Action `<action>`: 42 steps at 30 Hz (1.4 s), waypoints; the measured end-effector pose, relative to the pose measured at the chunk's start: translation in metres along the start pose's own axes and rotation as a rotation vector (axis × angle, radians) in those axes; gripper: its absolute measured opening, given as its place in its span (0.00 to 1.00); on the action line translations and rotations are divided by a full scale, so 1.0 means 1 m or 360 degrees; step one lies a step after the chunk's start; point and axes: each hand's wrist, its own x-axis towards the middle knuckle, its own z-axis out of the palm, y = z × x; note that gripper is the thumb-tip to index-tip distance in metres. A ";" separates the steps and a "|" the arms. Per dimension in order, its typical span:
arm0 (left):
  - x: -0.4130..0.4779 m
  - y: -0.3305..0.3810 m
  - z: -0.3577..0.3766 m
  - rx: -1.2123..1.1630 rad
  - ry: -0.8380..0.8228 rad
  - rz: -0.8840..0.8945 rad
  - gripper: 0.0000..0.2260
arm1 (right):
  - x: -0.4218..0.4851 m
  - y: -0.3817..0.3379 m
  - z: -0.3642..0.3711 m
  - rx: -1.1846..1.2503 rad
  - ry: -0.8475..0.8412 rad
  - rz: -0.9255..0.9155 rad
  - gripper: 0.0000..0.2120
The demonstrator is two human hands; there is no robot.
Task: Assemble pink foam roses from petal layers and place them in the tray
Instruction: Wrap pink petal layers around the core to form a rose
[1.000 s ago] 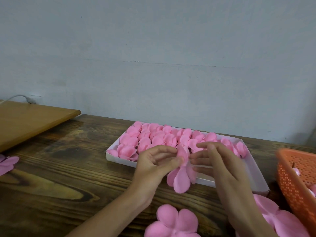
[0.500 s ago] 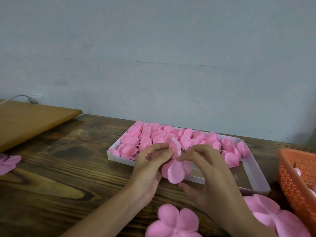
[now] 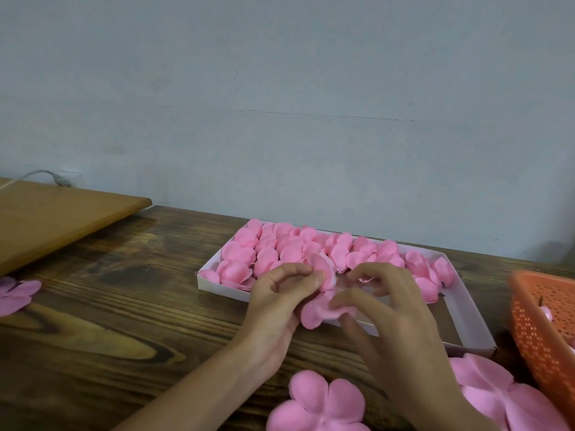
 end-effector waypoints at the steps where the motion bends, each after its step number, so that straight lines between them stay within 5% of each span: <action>1: 0.000 0.000 0.000 0.0005 -0.0019 0.0010 0.15 | 0.002 0.000 -0.002 0.0038 0.0040 0.0019 0.08; 9: -0.003 0.004 0.002 -0.0001 -0.0027 -0.0024 0.07 | 0.006 0.005 -0.007 0.0853 -0.0091 0.0617 0.06; 17: -0.007 0.007 0.004 0.0121 -0.0058 0.0031 0.11 | 0.008 0.005 -0.009 0.0881 -0.0136 0.0549 0.08; 25: -0.005 0.005 0.004 0.0091 0.0069 -0.0090 0.17 | 0.013 0.005 -0.012 0.1296 -0.0294 0.0780 0.05; 42: -0.006 0.003 0.004 0.0276 0.0102 -0.0028 0.20 | 0.014 0.001 -0.015 0.1453 -0.0195 0.0941 0.07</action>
